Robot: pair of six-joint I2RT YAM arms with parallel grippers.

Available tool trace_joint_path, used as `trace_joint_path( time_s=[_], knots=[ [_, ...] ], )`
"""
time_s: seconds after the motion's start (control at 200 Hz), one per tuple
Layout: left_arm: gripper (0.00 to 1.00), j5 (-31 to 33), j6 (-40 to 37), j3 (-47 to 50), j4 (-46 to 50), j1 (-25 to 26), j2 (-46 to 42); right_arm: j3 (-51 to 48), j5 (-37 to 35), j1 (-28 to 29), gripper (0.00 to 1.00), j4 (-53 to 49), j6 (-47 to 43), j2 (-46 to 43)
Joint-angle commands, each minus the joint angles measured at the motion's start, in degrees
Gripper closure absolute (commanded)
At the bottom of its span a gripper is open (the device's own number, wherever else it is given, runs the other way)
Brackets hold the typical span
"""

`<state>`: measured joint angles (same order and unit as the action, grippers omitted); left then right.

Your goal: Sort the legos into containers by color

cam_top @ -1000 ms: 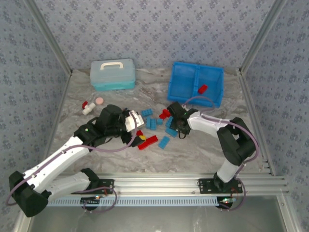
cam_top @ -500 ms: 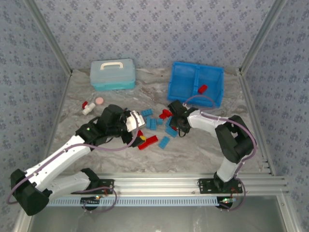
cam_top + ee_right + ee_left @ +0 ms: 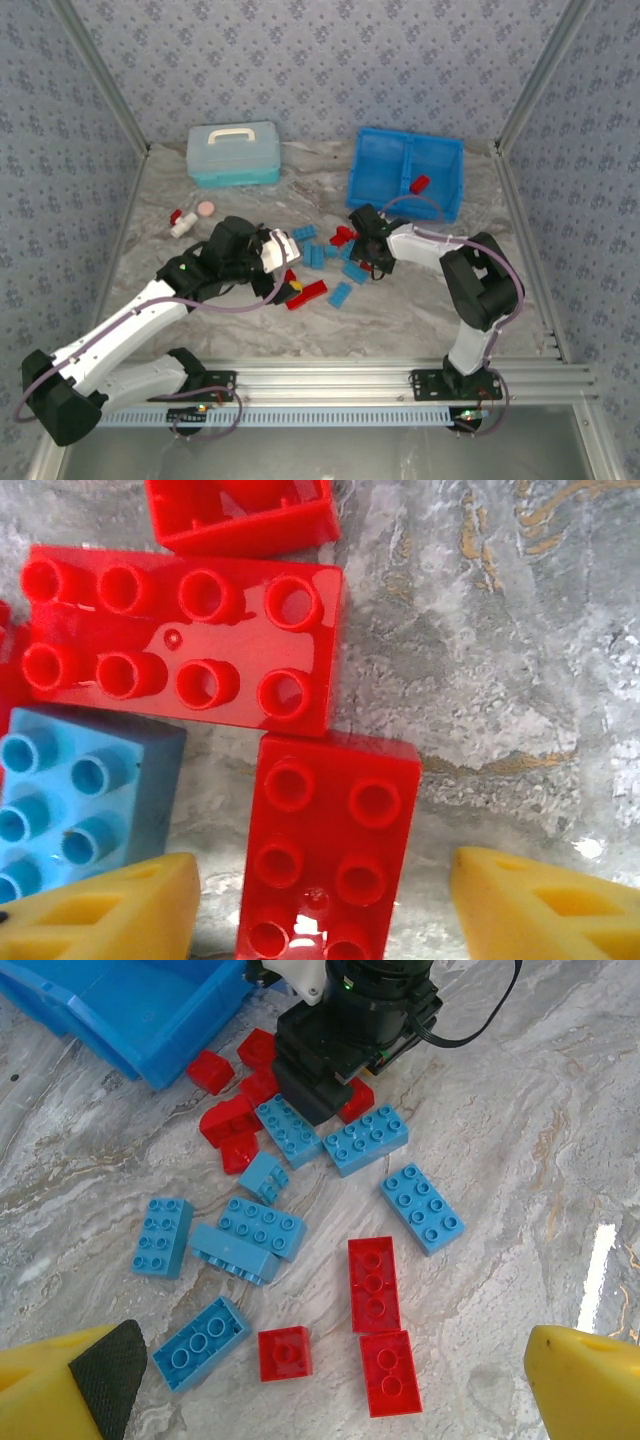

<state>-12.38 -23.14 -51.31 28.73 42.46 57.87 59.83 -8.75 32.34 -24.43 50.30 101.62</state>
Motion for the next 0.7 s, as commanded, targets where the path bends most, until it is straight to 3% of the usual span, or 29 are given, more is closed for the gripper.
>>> trace_joint_path(
  time_s=[0.0,0.15,0.455,0.59,0.695],
  knots=[
    [0.01,-0.42,-0.77,-0.44,0.96,0.27,-0.12,0.2,0.46,-0.41,0.47,-1.11,0.26,1.48],
    [0.01,-0.44,-0.64,-0.46,1.01,0.29,-0.03,-0.06,0.56,-0.39,0.62,-1.46,0.31,0.1],
    [0.01,-0.76,-0.38,-0.36,0.47,0.31,-0.51,1.57,-10.36,-0.48,0.63,-7.09,-5.14,-15.97],
    [0.01,-0.89,-0.42,0.3,-0.46,0.27,-1.66,4.81,-14.39,-6.31,0.63,-6.11,-11.29,-20.11],
    [0.01,-0.82,-0.59,0.76,-1.16,0.32,-2.48,8.0,-12.07,-13.21,0.64,-2.62,-15.96,-17.75]
  ],
)
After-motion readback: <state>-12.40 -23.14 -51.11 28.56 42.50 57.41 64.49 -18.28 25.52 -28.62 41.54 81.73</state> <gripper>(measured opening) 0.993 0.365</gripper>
